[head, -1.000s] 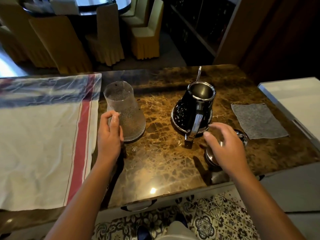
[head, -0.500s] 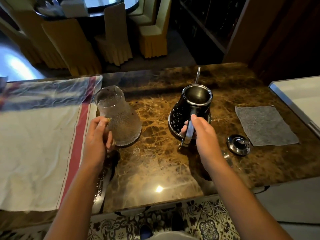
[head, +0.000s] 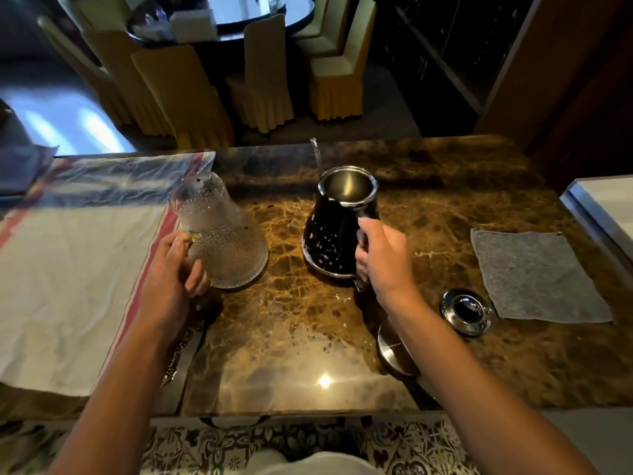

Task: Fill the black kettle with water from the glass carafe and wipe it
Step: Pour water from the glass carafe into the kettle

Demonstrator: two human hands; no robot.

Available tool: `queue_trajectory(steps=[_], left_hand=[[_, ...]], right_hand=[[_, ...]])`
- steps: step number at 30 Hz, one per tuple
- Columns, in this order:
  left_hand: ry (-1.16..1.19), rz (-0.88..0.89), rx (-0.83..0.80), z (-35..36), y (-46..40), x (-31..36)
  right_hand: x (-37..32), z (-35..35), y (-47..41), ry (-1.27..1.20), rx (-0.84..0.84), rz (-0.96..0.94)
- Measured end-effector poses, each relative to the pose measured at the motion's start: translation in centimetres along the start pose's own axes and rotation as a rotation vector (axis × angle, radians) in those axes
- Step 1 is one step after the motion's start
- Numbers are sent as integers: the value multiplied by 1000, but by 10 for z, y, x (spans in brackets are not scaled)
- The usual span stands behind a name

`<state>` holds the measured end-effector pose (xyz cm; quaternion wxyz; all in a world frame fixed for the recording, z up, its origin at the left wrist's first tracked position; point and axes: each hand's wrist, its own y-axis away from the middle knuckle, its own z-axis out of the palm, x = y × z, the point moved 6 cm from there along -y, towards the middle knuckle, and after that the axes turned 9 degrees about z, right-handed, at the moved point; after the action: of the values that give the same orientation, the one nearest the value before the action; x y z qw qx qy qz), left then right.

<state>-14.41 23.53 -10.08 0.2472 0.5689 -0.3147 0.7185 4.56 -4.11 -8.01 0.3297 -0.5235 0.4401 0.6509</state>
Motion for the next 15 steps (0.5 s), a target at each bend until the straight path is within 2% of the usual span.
queue_trajectory(steps=[8, 13, 15], left_hand=[[95, -20, 152, 2, 12, -15], [-229, -71, 326, -2, 25, -21], [-254, -80, 294, -1, 23, -15]], right_hand=[[5, 36, -5, 12, -136, -61], [11, 39, -6, 26, -125, -109], [13, 39, -5, -2, -104, -125]])
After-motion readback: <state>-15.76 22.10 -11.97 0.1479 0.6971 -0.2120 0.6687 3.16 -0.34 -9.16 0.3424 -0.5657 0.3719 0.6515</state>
